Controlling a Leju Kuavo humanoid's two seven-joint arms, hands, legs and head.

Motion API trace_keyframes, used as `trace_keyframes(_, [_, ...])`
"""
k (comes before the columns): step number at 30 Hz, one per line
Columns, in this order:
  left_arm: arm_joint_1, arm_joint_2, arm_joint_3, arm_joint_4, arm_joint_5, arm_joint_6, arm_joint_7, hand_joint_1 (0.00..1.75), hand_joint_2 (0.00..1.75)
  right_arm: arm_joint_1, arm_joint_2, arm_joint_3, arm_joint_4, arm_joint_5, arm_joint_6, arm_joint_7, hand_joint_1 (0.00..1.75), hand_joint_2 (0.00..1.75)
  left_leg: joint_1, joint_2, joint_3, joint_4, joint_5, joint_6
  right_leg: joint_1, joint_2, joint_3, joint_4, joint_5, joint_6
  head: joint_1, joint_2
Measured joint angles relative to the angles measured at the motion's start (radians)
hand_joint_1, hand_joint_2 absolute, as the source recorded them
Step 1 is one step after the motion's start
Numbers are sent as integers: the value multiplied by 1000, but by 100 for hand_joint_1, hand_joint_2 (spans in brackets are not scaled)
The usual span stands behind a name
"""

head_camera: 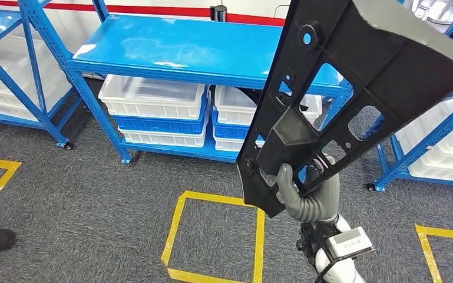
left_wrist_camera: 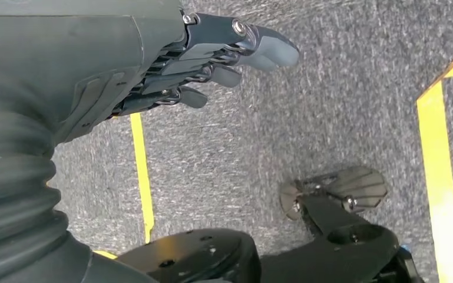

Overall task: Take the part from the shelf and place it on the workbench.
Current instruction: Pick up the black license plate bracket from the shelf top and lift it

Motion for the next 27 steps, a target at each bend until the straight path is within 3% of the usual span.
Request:
trace_keyframes(2, [1,0,-2,0,0,0,0,0,175,0,1,0,0,0,0,0,175,175,2,0,-30,111,-103,-6,0,-1,-17,1,20,-12,-3,0])
trace_keyframes(3, [1,0,-2,0,0,0,0,0,175,1,1,0,0,0,0,0,175,175,3,0,-45,182,-142,-9,1,-2,-27,3,29,-13,-3,0])
trace_keyframes(4, [1,0,-3,0,0,0,0,0,175,1,1,0,0,0,0,0,175,175,3,0,-52,237,-160,-12,1,-2,-37,6,38,-13,-3,0])
trace_keyframes(5, [0,0,-3,0,0,0,0,0,175,1,1,0,0,0,0,0,175,175,4,0,-43,262,-158,-14,2,-2,-50,10,45,-10,-3,0])
trace_keyframes(6, [0,0,-3,0,0,0,0,0,175,1,1,0,0,0,0,0,175,175,5,0,-14,245,-140,-15,1,-2,-61,15,50,-8,-3,0])
trace_keyframes(8, [-1,0,-3,0,0,1,0,0,175,1,1,0,0,0,0,0,175,175,9,-1,88,117,-109,-17,0,-2,-79,30,55,-4,-4,0])
trace_keyframes(10, [-3,0,-3,0,1,3,0,0,175,-2,1,1,0,3,2,0,175,175,7,-4,155,13,-108,-11,4,-3,-93,44,61,3,-3,0])
trace_keyframes(11, [-4,0,-3,0,2,5,0,0,175,-5,2,1,0,7,3,-2,175,175,4,-6,159,-2,-113,-5,7,-3,-99,47,65,9,-4,0])
trace_keyframes(14, [-5,2,-2,0,7,12,-7,0,175,-13,3,7,0,19,9,-5,175,175,0,-3,139,-10,-93,23,5,-1,-116,54,72,31,-4,0])
trace_keyframes(15, [-6,4,-2,0,10,13,-13,0,175,-15,3,9,0,22,10,-5,175,175,1,-2,128,-12,-83,34,5,0,-130,73,54,32,-2,0])
trace_keyframes(17, [-8,8,-2,0,12,15,-21,0,175,-18,3,12,0,27,11,-6,175,175,2,0,101,-14,-61,48,3,1,-174,169,-18,23,0,0])
trace_keyframes(19, [-8,14,-2,0,12,15,-21,0,175,-16,2,15,0,31,11,-8,175,175,1,1,71,-13,-40,51,2,1,-212,297,-83,20,1,0])
trace_keyframes(20, [-8,17,-2,0,12,15,-17,0,175,-12,1,16,0,32,11,-11,175,175,1,2,57,-13,-30,50,2,1,-214,332,-93,25,1,0])
trace_keyframes(21, [-8,21,-2,0,12,15,-13,0,175,-8,0,17,0,34,10,-14,175,175,1,2,44,-13,-20,49,2,1,-198,331,-84,33,1,0])
trace_keyframes(23, [-8,28,-2,0,14,17,-7,0,175,3,-1,19,0,41,4,-23,175,175,1,2,21,-13,0,44,2,0,-113,229,-43,46,1,0])
trace_keyframes(25, [-7,34,-1,0,18,19,-9,0,175,12,0,23,0,61,-10,-35,175,175,-1,1,8,-13,17,34,7,-2,-8,81,-35,40,0,0])
trace_keyframes(26, [-6,38,0,0,20,20,-13,0,175,18,1,24,0,75,-20,-41,175,175,-1,1,6,-15,25,28,10,-2,21,33,-39,33,1,0])
trace_keyframes(27, [-4,41,1,0,21,20,-16,0,175,23,2,25,0,88,-30,-46,175,175,-1,2,7,-17,33,21,14,-2,30,13,-43,26,2,0])
